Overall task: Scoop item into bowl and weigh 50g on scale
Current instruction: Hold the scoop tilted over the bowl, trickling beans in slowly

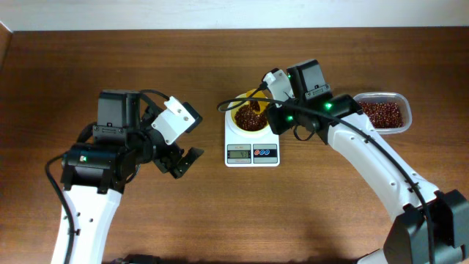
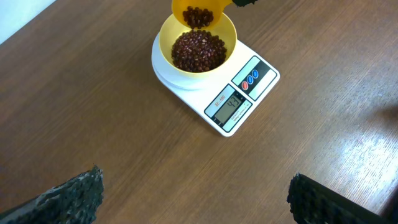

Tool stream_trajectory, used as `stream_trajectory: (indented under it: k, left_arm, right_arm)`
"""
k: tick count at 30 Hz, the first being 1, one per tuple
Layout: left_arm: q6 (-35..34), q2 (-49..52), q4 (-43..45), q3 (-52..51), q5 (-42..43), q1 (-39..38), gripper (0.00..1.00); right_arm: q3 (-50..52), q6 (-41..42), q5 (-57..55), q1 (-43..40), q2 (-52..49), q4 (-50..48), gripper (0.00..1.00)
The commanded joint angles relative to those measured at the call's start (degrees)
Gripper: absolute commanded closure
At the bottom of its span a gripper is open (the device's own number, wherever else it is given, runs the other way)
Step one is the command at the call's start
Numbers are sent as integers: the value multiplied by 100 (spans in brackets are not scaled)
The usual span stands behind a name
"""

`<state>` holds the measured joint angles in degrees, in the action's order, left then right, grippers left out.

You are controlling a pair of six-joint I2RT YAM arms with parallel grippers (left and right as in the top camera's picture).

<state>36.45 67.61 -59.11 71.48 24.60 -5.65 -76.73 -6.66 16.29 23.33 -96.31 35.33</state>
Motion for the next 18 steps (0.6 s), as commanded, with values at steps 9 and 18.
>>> stream_trajectory:
  k: [9,18]
  left_arm:
    - [90,-2,4,98,-2,17,1]
    - [90,-2,4,101,-2,17,1]
  right_arm:
    - [-199,-66,-461,168,-46,120,96]
    - [-205,-66,-343,173,-59,52,96]
